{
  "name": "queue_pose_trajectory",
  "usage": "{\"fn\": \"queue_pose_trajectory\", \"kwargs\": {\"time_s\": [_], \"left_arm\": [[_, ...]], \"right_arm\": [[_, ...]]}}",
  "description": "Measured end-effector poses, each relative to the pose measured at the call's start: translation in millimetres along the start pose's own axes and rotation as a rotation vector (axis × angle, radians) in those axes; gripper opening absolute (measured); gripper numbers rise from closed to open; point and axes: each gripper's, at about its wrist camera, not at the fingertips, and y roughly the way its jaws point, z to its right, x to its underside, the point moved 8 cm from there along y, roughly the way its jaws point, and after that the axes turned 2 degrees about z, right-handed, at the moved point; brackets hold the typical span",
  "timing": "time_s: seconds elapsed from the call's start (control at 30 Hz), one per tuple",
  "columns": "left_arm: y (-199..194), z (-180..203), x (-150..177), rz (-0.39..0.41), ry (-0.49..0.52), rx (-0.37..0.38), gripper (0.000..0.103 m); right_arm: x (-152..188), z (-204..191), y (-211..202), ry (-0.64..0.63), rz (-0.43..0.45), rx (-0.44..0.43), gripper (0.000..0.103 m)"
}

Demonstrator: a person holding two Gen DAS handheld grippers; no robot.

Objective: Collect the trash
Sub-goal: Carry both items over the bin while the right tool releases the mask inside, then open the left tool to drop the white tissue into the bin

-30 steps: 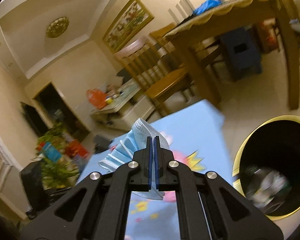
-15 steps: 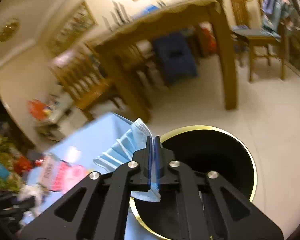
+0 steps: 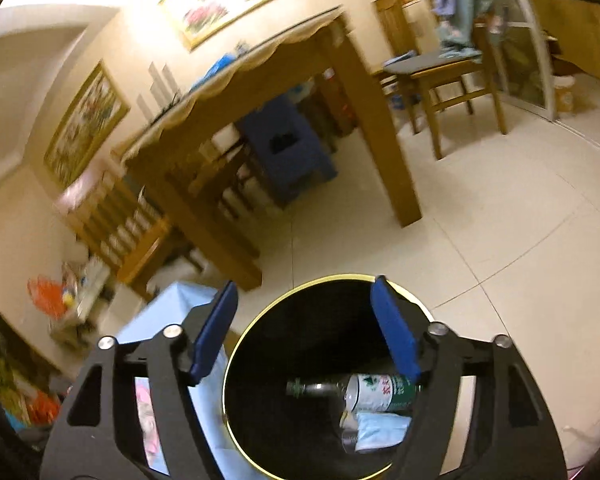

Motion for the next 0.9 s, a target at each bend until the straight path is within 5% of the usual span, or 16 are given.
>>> {"fn": "queue_pose_trajectory", "kwargs": {"time_s": [0.27, 0.4, 0.9], "left_arm": [[33.1, 19.2, -24.6, -0.011, 0.012, 0.02, 0.013], [42.2, 25.2, -27.0, -0.009, 0.02, 0.025, 0.044], [13.7, 13.9, -22.4, 0.017, 0.005, -0.006, 0.051]], "right_arm": [[-21.0, 24.6, -24.4, 0.048, 0.06, 0.007, 0.072], [-25.4, 30.3, -28.0, 0.062, 0.083, 0.013, 0.074], [-16.7, 15.1, -25.2, 0.015, 0.09, 0.061, 0.076]]}}
